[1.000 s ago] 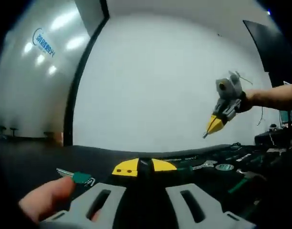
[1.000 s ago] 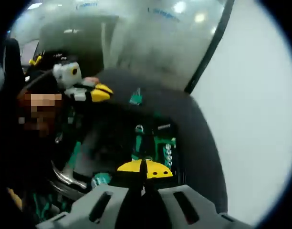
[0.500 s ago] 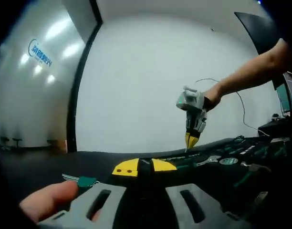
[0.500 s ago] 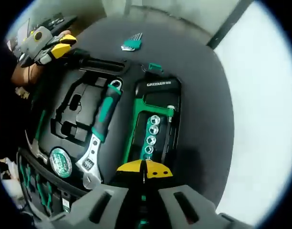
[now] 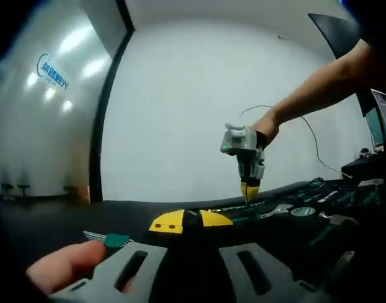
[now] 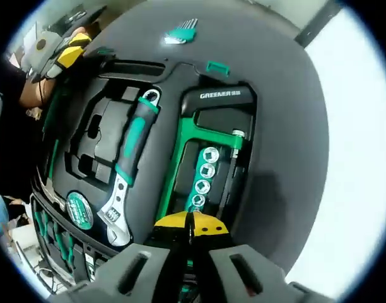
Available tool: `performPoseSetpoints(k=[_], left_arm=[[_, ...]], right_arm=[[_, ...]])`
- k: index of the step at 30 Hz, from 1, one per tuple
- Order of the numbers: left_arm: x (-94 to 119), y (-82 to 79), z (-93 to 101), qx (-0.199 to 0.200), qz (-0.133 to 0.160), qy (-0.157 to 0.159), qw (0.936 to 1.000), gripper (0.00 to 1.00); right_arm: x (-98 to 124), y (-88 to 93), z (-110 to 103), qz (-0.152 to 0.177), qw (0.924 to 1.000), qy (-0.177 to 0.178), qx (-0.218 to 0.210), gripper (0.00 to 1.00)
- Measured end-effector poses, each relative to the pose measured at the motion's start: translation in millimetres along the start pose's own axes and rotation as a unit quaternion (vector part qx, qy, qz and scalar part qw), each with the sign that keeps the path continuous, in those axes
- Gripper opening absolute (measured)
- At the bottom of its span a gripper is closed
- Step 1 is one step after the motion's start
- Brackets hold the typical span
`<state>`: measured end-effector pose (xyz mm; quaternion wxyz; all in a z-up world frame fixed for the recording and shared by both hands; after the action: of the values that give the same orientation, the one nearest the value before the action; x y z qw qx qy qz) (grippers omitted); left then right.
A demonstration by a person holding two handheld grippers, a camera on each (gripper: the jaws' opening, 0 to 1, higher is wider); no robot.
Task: Pick up the tools and put them into their designated positions in the toolbox.
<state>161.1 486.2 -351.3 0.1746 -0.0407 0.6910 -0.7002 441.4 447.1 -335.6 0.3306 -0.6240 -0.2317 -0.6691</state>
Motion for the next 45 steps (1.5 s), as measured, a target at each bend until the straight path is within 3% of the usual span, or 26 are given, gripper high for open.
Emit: performPoseSetpoints(k=[8,23,27,28,29,30,31,32,35,36,37,38,39,40,41,42,45], left_arm=[[-1.5,1.1,0.7,-0.003,-0.004,0.004,1.0000,0.11],[-1.7,2.4,0.0,-0.009,-0.009,0.003,0.9999,0.11],[-1.8,2.6,0.2,-0.012,-0.009,0.004,0.9999,0.11],[-1.9,2.5,-0.2,-0.014,-0.009,0.003,0.9999,0.11],[-2.0,2.5,-0.3,-0.014,-0.009,0.003,0.9999,0.11],[-2.4,2.3,-0.3,-0.014,-0.008,0.004,0.9999,0.11],[-3.0,2.5,-0.4,-0.014,-0.009,0.005,0.9999,0.11],[-3.6,2.7,-0.5,-0.011,-0.010,0.006,0.9999,0.11],[-3.9,2.8,-0.5,-0.010,-0.011,0.007,0.9999,0.11],[-3.9,2.7,-1.3,-0.010,-0.010,0.006,0.9999,0.11],[-4.0,2.6,-1.8,-0.010,-0.009,0.005,0.9999,0.11],[-4.1,2.7,-2.6,-0.010,-0.010,0.003,0.9999,0.11],[-4.2,3.1,-3.7,-0.008,-0.011,0.002,0.9999,0.11],[-4.1,3.6,-5.5,-0.002,-0.014,-0.002,0.9999,0.11],[-4.1,3.8,-6.5,0.001,-0.015,-0.004,0.9999,0.11],[-4.3,4.9,-7.5,0.004,-0.018,-0.007,0.9998,0.11],[-6.0,8.7,-7.5,0.002,-0.030,-0.008,0.9995,0.11]], right_arm=[[-0.8,-3.6,-2.0,-0.015,0.9995,-0.027,0.008,0.00],[-4.9,-1.6,1.5,-0.019,0.9998,-0.003,-0.012,0.00],[-3.4,2.3,-4.5,0.006,0.9981,0.042,-0.045,0.00],[0.8,5.0,-6.1,0.014,0.9972,0.063,-0.038,0.05],[7.1,7.5,-11.4,0.012,0.9980,0.050,-0.035,0.10],[15.0,7.1,-12.6,0.038,0.9961,0.057,-0.056,0.09],[24.2,7.3,-11.1,0.070,0.9936,0.067,-0.057,0.10],[36.1,10.1,-5.9,0.105,0.9854,0.103,-0.086,0.11],[50.5,21.6,-1.1,0.132,0.9704,0.146,-0.140,0.11],[55.7,25.5,0.6,0.138,0.9596,0.182,-0.165,0.10],[58.6,23.5,-3.3,0.155,0.9555,0.187,-0.167,0.09],[69.0,22.8,-7.6,0.185,0.9390,0.220,-0.189,0.09],[80.8,22.3,-15.1,0.230,0.9144,0.254,-0.216,0.08],[92.2,21.4,-26.4,0.286,0.8849,0.281,-0.238,0.03],[104.1,20.7,-40.7,0.350,0.8500,0.300,-0.256,0.00],[116.7,21.1,-57.9,0.416,0.8100,0.313,-0.270,0.00],[155.3,38.5,-121.1,0.591,0.6736,0.331,-0.295,0.07]])
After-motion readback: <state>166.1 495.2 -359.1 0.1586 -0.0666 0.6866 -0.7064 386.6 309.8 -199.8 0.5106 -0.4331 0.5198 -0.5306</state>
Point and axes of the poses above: the point that each gripper's makers call its tool centre point, and the gripper's own axes: x roughly backward along the fingers, z roughly to its right, y roughly out of its underside, the point moved 7 cm from there along x, roughly backward along the fingers, and after that the axes turned 6 degrees about x, right-handed, at the moved point
